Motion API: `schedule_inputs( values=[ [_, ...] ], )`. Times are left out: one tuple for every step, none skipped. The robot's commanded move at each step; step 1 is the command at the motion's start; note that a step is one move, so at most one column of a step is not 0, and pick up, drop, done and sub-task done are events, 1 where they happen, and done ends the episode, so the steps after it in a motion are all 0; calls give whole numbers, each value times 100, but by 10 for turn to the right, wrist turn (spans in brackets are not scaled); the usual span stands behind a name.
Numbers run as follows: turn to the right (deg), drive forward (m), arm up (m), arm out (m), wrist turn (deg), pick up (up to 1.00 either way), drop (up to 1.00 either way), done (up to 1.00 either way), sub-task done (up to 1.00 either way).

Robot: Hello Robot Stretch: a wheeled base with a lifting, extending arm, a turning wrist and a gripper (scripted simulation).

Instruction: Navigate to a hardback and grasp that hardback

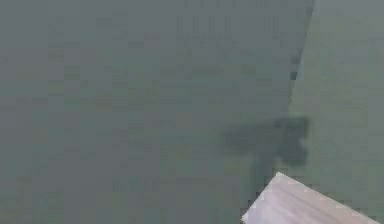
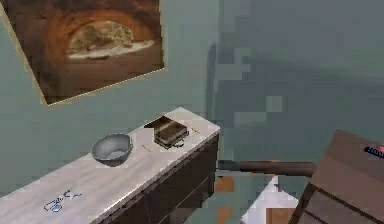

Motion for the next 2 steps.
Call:
schedule_inputs(
  values=[
    [450,0,0,0,0,0,0,0,0],
    [420,0,0,0,0,0,0,0,0]
  ],
)
